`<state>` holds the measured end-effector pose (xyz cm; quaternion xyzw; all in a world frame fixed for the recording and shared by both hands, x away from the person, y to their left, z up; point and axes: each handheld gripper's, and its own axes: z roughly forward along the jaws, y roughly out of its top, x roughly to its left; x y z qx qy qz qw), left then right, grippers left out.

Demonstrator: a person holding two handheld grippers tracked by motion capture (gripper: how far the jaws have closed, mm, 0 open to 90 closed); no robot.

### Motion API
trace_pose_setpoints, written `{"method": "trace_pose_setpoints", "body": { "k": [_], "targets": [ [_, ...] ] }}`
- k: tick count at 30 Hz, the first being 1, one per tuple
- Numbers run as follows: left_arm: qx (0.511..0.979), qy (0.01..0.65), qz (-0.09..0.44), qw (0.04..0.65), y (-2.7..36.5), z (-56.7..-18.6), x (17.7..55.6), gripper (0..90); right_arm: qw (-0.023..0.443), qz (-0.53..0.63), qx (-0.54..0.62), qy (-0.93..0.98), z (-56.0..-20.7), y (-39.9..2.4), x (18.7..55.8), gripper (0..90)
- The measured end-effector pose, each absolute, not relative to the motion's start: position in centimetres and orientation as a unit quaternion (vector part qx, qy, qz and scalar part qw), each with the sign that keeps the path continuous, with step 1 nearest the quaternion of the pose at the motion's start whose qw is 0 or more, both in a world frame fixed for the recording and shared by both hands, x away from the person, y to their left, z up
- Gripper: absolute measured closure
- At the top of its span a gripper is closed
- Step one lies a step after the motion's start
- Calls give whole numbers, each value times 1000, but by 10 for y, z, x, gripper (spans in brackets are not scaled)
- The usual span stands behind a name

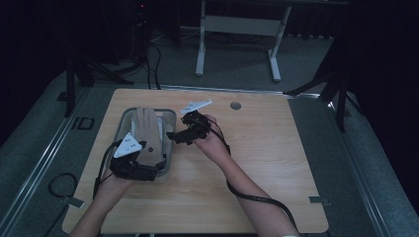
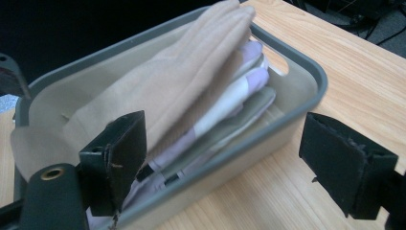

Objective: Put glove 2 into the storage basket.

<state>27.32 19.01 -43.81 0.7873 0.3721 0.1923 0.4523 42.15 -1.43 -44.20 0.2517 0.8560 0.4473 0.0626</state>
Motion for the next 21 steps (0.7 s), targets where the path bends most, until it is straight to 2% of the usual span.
{"method": "trace_pose_setpoints", "body": {
  "k": [21],
  "targets": [
    [803, 330, 152, 472, 137, -452, 263, 55, 70, 446, 259, 854, -453, -54, 416, 163]
  ]
}}
